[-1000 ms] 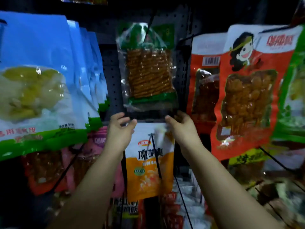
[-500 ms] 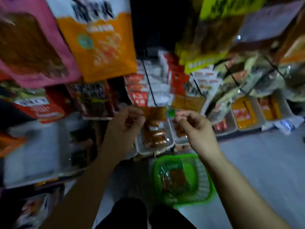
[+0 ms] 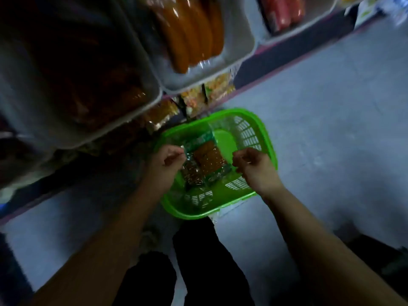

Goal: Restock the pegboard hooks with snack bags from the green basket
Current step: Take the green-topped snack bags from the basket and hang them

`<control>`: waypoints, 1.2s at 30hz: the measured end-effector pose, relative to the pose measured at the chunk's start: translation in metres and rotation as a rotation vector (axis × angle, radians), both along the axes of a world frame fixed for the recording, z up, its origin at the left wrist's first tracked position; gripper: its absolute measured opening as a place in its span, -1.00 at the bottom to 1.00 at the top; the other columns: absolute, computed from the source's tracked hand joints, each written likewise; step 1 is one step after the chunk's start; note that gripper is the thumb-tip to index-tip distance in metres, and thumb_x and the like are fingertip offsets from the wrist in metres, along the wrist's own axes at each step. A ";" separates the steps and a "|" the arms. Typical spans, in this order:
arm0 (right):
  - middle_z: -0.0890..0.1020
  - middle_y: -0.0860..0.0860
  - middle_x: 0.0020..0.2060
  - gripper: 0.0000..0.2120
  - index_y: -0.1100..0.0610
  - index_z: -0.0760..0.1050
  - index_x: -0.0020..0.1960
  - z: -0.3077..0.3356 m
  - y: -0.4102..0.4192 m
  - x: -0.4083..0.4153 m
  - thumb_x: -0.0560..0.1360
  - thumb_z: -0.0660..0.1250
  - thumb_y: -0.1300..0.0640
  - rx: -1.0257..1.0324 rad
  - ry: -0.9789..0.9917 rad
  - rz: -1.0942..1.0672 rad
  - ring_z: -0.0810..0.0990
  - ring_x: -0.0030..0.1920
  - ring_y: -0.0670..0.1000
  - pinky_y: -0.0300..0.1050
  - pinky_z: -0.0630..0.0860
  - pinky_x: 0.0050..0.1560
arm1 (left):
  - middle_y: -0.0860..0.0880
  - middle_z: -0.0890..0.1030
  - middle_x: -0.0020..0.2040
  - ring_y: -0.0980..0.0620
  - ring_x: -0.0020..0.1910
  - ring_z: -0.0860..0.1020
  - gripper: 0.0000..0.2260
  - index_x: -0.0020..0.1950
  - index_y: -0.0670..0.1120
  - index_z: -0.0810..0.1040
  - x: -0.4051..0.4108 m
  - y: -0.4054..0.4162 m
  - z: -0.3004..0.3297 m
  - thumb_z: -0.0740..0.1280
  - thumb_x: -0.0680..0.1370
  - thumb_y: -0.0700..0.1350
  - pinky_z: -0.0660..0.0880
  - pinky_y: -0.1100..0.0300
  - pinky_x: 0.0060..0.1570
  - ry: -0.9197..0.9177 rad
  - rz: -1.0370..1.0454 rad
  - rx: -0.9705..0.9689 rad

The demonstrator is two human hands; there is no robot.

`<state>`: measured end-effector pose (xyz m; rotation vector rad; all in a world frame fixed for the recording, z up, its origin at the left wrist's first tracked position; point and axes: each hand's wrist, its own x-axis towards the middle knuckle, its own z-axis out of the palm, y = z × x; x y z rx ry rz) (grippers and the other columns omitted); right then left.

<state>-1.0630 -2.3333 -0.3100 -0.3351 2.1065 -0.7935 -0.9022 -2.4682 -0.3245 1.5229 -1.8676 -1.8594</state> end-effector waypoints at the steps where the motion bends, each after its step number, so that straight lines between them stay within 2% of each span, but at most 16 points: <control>1: 0.64 0.13 -0.19 -0.94 0.10 0.56 -0.10 -0.035 0.004 -0.002 0.52 0.33 0.21 0.044 0.015 0.050 0.62 -0.17 0.12 -0.07 0.50 -0.11 | 0.05 0.53 -0.23 0.20 -0.28 0.49 -0.89 0.03 -0.24 0.54 -0.002 0.002 -0.039 0.31 0.52 -0.34 0.45 0.41 -0.22 -0.043 -0.013 0.029; 3: 0.67 0.19 -0.10 -0.87 0.19 0.58 0.02 -0.105 0.009 -0.001 0.52 0.33 0.15 0.171 0.047 0.185 0.63 -0.03 0.16 -0.06 0.49 -0.05 | -0.09 0.58 -0.13 0.20 -0.29 0.45 -0.81 0.14 -0.32 0.51 -0.003 0.007 -0.115 0.30 0.53 -0.32 0.40 0.47 -0.30 -0.153 -0.048 0.126; 6: 0.63 0.23 0.12 -0.69 0.20 0.54 0.20 -0.192 0.006 0.001 0.53 0.32 0.06 0.318 0.048 0.349 0.58 0.16 0.19 -0.06 0.46 0.05 | -0.33 0.52 0.20 0.10 -0.27 0.41 -0.72 0.27 -0.33 0.44 -0.008 0.008 -0.212 0.24 0.58 -0.28 0.35 0.29 -0.26 -0.328 -0.020 0.384; 9: 0.58 0.24 0.21 -0.63 0.22 0.48 0.28 -0.259 -0.012 -0.009 0.53 0.33 0.07 0.373 0.056 0.466 0.54 0.21 0.20 -0.07 0.42 0.10 | -0.25 0.56 0.12 -0.02 -0.18 0.48 -0.71 0.30 -0.30 0.44 -0.020 0.005 -0.278 0.19 0.60 -0.23 0.36 0.21 -0.16 -0.418 0.015 0.513; 11: 0.54 0.25 0.24 -0.54 0.23 0.42 0.33 -0.296 -0.023 -0.024 0.50 0.37 0.07 0.390 0.088 0.437 0.52 0.23 0.21 -0.06 0.41 0.13 | -0.25 0.55 0.19 -0.14 0.03 0.55 -0.71 0.29 -0.27 0.45 -0.032 0.001 -0.310 0.22 0.60 -0.21 0.41 0.21 -0.14 -0.411 0.041 0.506; 13: 0.46 0.26 0.32 -0.37 0.23 0.28 0.42 -0.324 -0.034 -0.038 0.47 0.41 0.00 0.401 0.098 0.383 0.46 0.30 0.22 -0.03 0.39 0.22 | -0.24 0.54 0.23 -0.18 0.18 0.52 -0.73 0.28 -0.22 0.46 -0.046 -0.002 -0.332 0.24 0.58 -0.23 0.45 0.12 0.05 -0.366 0.068 0.469; 15: 0.36 0.25 0.40 -0.18 0.23 0.14 0.49 -0.342 -0.039 -0.043 0.43 0.45 -0.07 0.376 0.019 0.299 0.38 0.38 0.22 0.00 0.35 0.30 | -0.22 0.54 0.20 -0.13 0.12 0.53 -0.72 0.27 -0.18 0.43 -0.055 0.000 -0.344 0.26 0.55 -0.29 0.44 0.07 0.07 -0.315 0.131 0.455; 17: 0.33 0.25 0.40 -0.12 0.23 0.14 0.49 -0.351 -0.035 -0.042 0.36 0.50 -0.06 0.374 -0.006 0.224 0.36 0.38 0.22 0.02 0.36 0.32 | -0.17 0.54 0.12 -0.09 0.02 0.53 -0.66 0.27 -0.15 0.38 -0.057 0.003 -0.349 0.27 0.51 -0.34 0.46 0.13 -0.05 -0.280 0.244 0.440; 20: 0.49 0.26 0.27 -0.28 0.28 0.34 0.36 -0.351 -0.017 -0.041 0.33 0.56 0.07 0.394 0.015 0.108 0.49 0.26 0.22 0.07 0.46 0.25 | -0.19 0.58 0.00 0.06 -0.30 0.46 -0.72 0.22 -0.19 0.44 -0.057 0.004 -0.344 0.24 0.52 -0.32 0.35 0.26 -0.37 -0.286 0.274 0.437; 24: 0.60 0.27 0.11 -0.57 0.32 0.52 0.15 -0.341 0.010 -0.058 0.39 0.51 0.11 0.491 0.080 -0.054 0.58 0.09 0.20 0.04 0.51 0.11 | -0.03 0.45 -0.26 0.13 -0.35 0.35 -0.86 -0.03 -0.15 0.47 -0.058 0.003 -0.340 0.12 0.58 -0.28 0.24 0.30 -0.35 -0.321 0.274 0.520; 25: 0.61 0.25 0.08 -0.64 0.32 0.53 0.09 -0.340 0.014 -0.062 0.40 0.49 0.13 0.497 0.064 -0.108 0.58 0.02 0.17 0.02 0.52 0.07 | -0.02 0.45 -0.26 0.13 -0.33 0.37 -0.86 -0.08 -0.14 0.46 -0.058 0.003 -0.339 0.13 0.59 -0.26 0.27 0.31 -0.33 -0.341 0.250 0.528; 27: 0.61 0.23 0.03 -0.73 0.30 0.52 0.01 -0.343 0.019 -0.066 0.42 0.46 0.16 0.502 0.035 -0.168 0.56 -0.08 0.12 -0.02 0.51 -0.02 | -0.08 0.53 -0.13 0.10 -0.21 0.46 -0.89 0.04 -0.15 0.49 -0.058 0.003 -0.340 0.18 0.61 -0.18 0.42 0.24 -0.20 -0.359 0.162 0.523; 28: 0.60 0.23 0.02 -0.74 0.29 0.52 0.02 -0.345 0.020 -0.066 0.43 0.45 0.16 0.500 0.024 -0.177 0.56 -0.07 0.12 -0.02 0.50 -0.04 | -0.12 0.56 0.01 0.06 -0.11 0.49 -0.84 0.13 -0.16 0.49 -0.057 0.004 -0.340 0.22 0.60 -0.13 0.44 0.16 -0.07 -0.358 0.131 0.498; 30: 0.59 0.23 0.03 -0.74 0.29 0.51 0.06 -0.349 0.020 -0.065 0.44 0.44 0.19 0.473 -0.004 -0.207 0.57 -0.01 0.15 -0.02 0.51 -0.02 | -0.17 0.53 0.19 0.00 -0.01 0.47 -0.77 0.21 -0.16 0.46 -0.057 0.006 -0.340 0.27 0.58 -0.13 0.40 0.13 -0.02 -0.333 0.133 0.402; 33: 0.59 0.22 0.00 -0.76 0.30 0.51 0.06 -0.350 0.020 -0.066 0.44 0.43 0.24 0.417 -0.041 -0.269 0.58 0.00 0.15 -0.01 0.54 0.02 | -0.20 0.54 0.19 -0.09 0.07 0.52 -0.83 0.15 -0.16 0.47 -0.060 0.009 -0.339 0.30 0.56 -0.21 0.46 0.13 0.00 -0.262 0.201 0.288; 36: 0.60 0.11 -0.24 -0.83 0.29 0.54 -0.04 -0.347 0.018 -0.064 0.42 0.46 0.26 0.281 -0.146 -0.315 0.58 -0.26 0.05 -0.11 0.52 -0.27 | -0.17 0.51 0.15 -0.04 -0.04 0.52 -0.91 0.10 -0.10 0.40 -0.063 0.011 -0.331 0.23 0.60 -0.15 0.57 0.08 -0.07 -0.165 0.334 0.346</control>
